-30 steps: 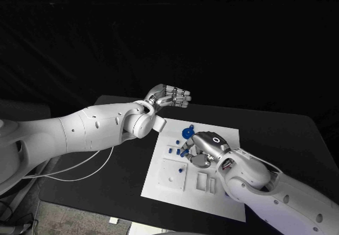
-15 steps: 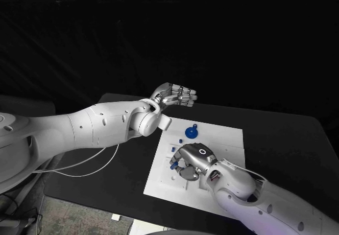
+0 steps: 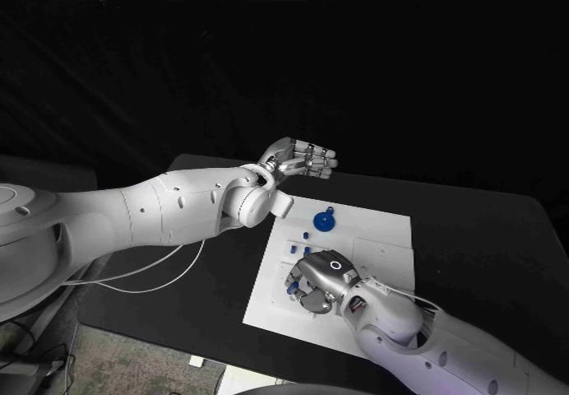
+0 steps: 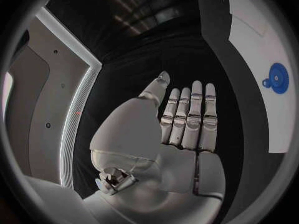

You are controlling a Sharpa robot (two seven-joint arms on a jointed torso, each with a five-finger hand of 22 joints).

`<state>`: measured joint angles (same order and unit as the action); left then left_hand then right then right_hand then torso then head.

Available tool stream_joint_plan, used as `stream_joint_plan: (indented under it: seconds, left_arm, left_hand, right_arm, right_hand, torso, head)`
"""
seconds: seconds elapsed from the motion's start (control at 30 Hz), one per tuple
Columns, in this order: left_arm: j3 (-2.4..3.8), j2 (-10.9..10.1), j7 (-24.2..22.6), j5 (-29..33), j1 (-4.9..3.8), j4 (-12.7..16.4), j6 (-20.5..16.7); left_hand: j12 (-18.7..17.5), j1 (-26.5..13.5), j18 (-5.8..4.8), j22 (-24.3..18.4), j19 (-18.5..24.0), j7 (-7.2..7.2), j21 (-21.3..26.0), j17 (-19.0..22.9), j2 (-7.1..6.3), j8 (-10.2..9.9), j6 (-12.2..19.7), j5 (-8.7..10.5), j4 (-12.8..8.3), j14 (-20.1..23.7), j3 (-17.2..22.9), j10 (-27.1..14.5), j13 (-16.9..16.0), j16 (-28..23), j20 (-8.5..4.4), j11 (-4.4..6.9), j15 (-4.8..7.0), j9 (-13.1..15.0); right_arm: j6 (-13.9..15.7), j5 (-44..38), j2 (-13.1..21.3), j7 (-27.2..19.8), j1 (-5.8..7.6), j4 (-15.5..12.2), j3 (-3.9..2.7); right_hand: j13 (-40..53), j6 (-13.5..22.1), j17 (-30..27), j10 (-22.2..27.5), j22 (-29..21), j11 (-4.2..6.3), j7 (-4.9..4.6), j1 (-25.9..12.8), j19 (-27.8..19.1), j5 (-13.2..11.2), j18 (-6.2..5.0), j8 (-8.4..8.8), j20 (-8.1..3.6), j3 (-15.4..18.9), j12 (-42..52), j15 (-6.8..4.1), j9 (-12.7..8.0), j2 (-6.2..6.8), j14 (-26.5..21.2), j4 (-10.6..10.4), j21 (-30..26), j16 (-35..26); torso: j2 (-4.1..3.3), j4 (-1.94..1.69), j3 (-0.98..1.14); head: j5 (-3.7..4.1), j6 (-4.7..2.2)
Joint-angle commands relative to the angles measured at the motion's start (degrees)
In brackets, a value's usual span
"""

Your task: Assemble the parts on the task board

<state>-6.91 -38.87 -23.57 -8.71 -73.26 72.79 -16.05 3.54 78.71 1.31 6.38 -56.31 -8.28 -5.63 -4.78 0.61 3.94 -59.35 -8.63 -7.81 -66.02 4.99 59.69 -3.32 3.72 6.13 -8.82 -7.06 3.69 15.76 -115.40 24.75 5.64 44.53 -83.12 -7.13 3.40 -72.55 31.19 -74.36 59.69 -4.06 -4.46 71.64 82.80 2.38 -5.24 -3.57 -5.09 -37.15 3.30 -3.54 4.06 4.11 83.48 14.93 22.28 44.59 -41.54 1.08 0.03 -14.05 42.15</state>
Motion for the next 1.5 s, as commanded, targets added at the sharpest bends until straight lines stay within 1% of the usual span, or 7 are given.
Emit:
stream_joint_plan:
  seconds: [0.03, 0.23, 0.57, 0.9, 1.03, 1.5]
  left_arm:
    - [0.05, 0.15, -0.42, 0.19, -0.09, 0.16, 0.85]
    - [0.05, 0.1, -0.35, 0.19, -0.09, 0.15, 0.91]
    - [0.05, 0.05, -0.33, 0.19, -0.09, 0.14, 0.95]
    - [0.05, -0.01, -0.31, 0.19, -0.09, 0.15, 0.99]
    - [0.05, -0.02, -0.3, 0.19, -0.09, 0.15, 1.01]
    - [0.05, 0.01, -0.22, 0.19, -0.09, 0.15, 1.1]
  left_hand:
    - [-0.11, 0.2, 1.01, -0.16, -0.37, -0.09, -0.32, -0.03, 0.07, -0.22, 0.06, -0.17, -0.13, 0.17, -0.15, 0.03, 0.0, -0.12, 0.12, 0.21, -0.03, -0.08]
    - [-0.11, 0.29, 1.02, -0.2, -0.35, -0.1, -0.33, -0.02, 0.12, -0.23, 0.08, -0.46, -0.2, 0.19, -0.05, 0.02, 0.0, -0.12, 0.11, 0.22, -0.03, -0.08]
    - [-0.11, 0.29, 1.02, -0.2, -0.35, -0.1, -0.33, -0.02, 0.12, -0.23, 0.08, -0.46, -0.2, 0.19, -0.05, 0.02, 0.0, -0.12, 0.11, 0.22, -0.03, -0.08]
    - [-0.11, 0.29, 1.02, -0.2, -0.35, -0.1, -0.33, -0.02, 0.12, -0.23, 0.08, -0.46, -0.2, 0.19, -0.05, 0.02, 0.0, -0.12, 0.11, 0.22, -0.03, -0.08]
    - [-0.11, 0.29, 1.02, -0.2, -0.35, -0.1, -0.33, -0.02, 0.12, -0.23, 0.08, -0.46, -0.2, 0.19, -0.05, 0.02, 0.0, -0.12, 0.11, 0.22, -0.03, -0.08]
    - [-0.11, 0.15, 1.02, -0.42, -0.3, -0.12, -0.44, -0.01, 0.03, -0.22, 0.12, -0.36, -0.23, 0.24, 0.01, -0.05, 0.0, -0.12, 0.15, 0.19, -0.07, -0.07]
  right_arm:
    - [0.15, -1.31, -0.14, -0.95, -0.15, 0.23, 0.21]
    - [-0.3, -1.28, -0.02, -0.96, -0.25, 0.45, 0.65]
    - [-1.58, -1.11, 0.24, -1.11, -0.27, 0.71, 0.98]
    - [-1.56, -1.83, 0.15, -0.19, -0.27, 1.4, 1.06]
    - [-1.84, -2.08, 0.17, 0.08, -0.27, 1.58, 1.07]
    - [-2.38, -2.44, -0.27, 0.36, -0.27, 1.86, 1.09]
  right_hand:
    - [0.07, -0.25, 0.05, -2.89, 0.05, 2.61, -0.01, 0.25, 0.19, 0.36, -1.11, -0.13, -0.31, -0.11, 0.18, -0.43, 0.08, -0.36, 0.0, 0.21, -0.31, -0.19]
    - [0.07, -0.26, 0.09, -2.9, 0.19, 2.62, 0.0, 0.21, 0.25, 0.36, -1.1, -0.12, -0.32, -0.07, 0.18, -0.43, 0.07, -0.44, 0.02, 0.3, -0.42, -0.18]
    - [0.07, -0.27, 0.11, -2.94, 0.4, 2.62, 0.0, 0.09, 0.28, 0.36, -1.09, -0.12, -0.32, -0.02, 0.18, -0.43, 0.07, -0.49, 0.0, 0.48, -0.65, -0.24]
    - [0.07, -0.28, 0.13, -2.93, 0.63, 2.62, 0.01, 0.05, 0.35, 0.37, -1.1, -0.13, -0.32, -0.11, 0.17, -0.43, 0.07, -0.56, 0.01, 0.61, -0.8, -0.25]
    - [0.07, -0.28, 0.13, -2.93, 0.63, 2.62, 0.01, 0.05, 0.35, 0.37, -1.1, -0.13, -0.32, -0.11, 0.17, -0.43, 0.07, -0.56, 0.01, 0.61, -0.8, -0.25]
    - [0.07, -0.25, 0.16, -2.91, 1.03, 2.61, 0.0, -0.08, 0.39, 0.37, -1.09, -0.12, -0.32, -0.23, 0.17, -0.43, 0.07, -0.52, 0.0, 0.6, -1.11, -0.3]
  torso:
    - [-0.01, 0.0, 0.0]
    - [0.02, 0.01, 0.0]
    - [0.02, 0.03, -0.05]
    - [0.0, -0.03, -0.03]
    - [0.02, 0.0, -0.06]
    - [0.01, -0.01, -0.04]
  head:
    - [-0.06, 0.07]
    - [-0.14, 0.27]
    - [-0.28, 0.41]
    - [-0.21, 0.35]
    - [-0.24, 0.36]
    - [-0.3, 0.41]
